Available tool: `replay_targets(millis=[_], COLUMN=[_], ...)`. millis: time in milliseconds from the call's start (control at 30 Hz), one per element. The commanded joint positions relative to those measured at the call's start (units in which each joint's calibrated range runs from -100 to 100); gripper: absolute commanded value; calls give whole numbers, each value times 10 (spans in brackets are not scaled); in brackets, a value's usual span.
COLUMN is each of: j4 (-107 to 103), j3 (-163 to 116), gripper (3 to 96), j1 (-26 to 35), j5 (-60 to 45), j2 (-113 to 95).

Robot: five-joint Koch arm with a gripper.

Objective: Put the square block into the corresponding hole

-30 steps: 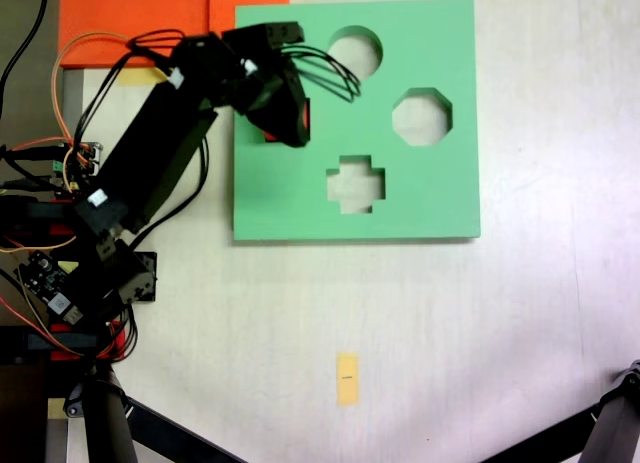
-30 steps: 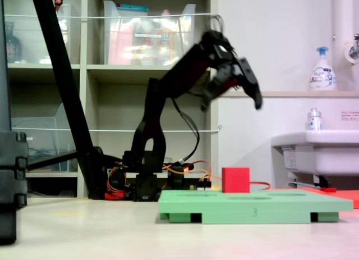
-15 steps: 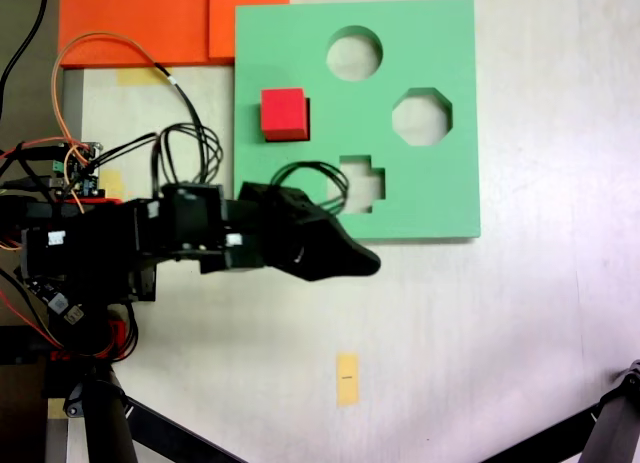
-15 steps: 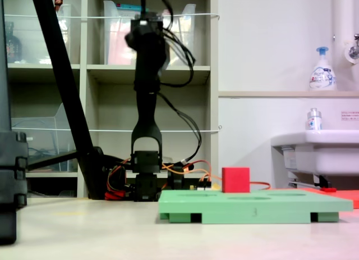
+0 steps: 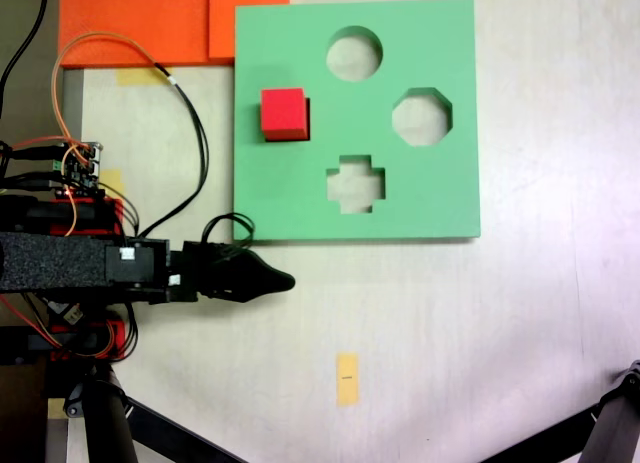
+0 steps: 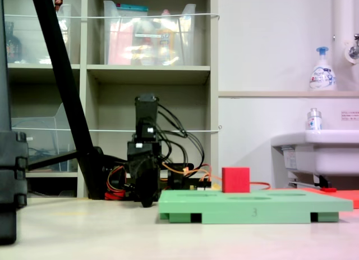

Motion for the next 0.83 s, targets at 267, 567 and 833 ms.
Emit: replay_targets(millis=[267,567,833], j4=[2,5,5], j3=[-61,-61,-61], gripper=[487,501,501], j1=[-8,-9,-9], j5=[-75,-75,-75], j2=[-5,-5,-5])
